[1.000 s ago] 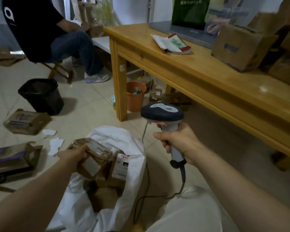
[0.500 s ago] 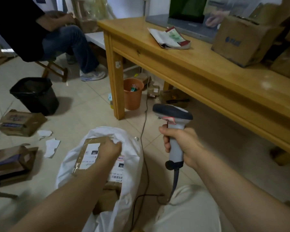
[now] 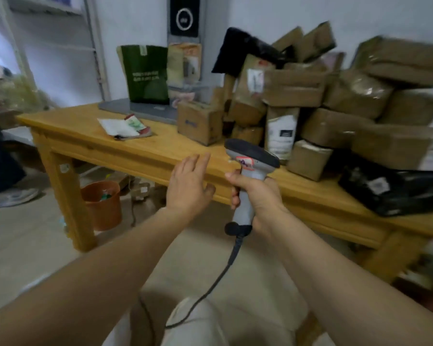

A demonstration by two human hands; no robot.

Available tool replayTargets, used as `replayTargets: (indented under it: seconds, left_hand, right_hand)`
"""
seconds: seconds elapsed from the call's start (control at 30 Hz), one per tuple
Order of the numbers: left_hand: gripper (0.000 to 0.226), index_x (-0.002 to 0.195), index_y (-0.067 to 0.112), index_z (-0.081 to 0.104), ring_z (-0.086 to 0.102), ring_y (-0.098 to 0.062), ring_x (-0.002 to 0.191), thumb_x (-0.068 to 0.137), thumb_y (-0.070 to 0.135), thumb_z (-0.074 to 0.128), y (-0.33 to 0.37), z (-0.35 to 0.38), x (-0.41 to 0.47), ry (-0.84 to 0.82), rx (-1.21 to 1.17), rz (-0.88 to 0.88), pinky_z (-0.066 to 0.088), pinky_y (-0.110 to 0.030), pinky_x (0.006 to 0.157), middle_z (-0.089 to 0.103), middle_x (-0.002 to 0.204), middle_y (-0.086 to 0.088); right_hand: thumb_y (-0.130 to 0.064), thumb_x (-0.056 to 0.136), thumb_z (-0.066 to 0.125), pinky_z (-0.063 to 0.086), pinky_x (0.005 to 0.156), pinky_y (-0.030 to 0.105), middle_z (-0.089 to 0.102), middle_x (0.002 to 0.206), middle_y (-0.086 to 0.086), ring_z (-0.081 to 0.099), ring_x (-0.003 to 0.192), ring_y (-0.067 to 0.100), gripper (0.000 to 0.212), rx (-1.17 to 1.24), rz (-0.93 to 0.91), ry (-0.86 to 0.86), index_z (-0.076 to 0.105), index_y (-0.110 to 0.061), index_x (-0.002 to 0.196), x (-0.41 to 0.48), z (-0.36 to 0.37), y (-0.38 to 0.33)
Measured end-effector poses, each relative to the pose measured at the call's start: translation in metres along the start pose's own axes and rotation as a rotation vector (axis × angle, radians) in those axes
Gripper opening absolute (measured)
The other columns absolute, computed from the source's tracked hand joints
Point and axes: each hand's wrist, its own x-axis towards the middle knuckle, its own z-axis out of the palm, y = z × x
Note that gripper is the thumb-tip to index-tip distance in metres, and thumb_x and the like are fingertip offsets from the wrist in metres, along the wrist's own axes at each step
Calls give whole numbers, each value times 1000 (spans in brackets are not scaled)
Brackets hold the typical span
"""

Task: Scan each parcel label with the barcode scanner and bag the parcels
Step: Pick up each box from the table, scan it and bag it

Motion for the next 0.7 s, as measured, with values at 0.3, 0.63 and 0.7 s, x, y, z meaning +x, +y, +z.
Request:
replayTargets:
  seconds: [0.3,0.63,0.7]
  left_hand:
    - [70,151,20,27,35,-23,136,91,31,60,169,-9,55,-49,-307,215,35,-37,107,40,148,-3]
    - [123,152,26,18,29,-29,140,53,52,86,289,37,95,-516,-730,-54,30,-52,112,27,155,-6]
    - [133,154,27,3,19,-31,144,54,46,88,298,48,102,-539,-669,-49,24,-53,115,13,159,-8]
  right_hand:
    - [-1,81,69,41,43,23,54,50,3,47,41,14,13,136,-227,305,61,-7,73,-27,-116,-86]
    - [-2,82,69,49,46,27,61,55,9,55,44,17,10,360,-251,558,61,-4,77,-36,-235,-88]
    - [-2,82,69,51,51,30,64,62,11,57,50,19,8,404,-227,556,62,-5,86,-34,-248,-82]
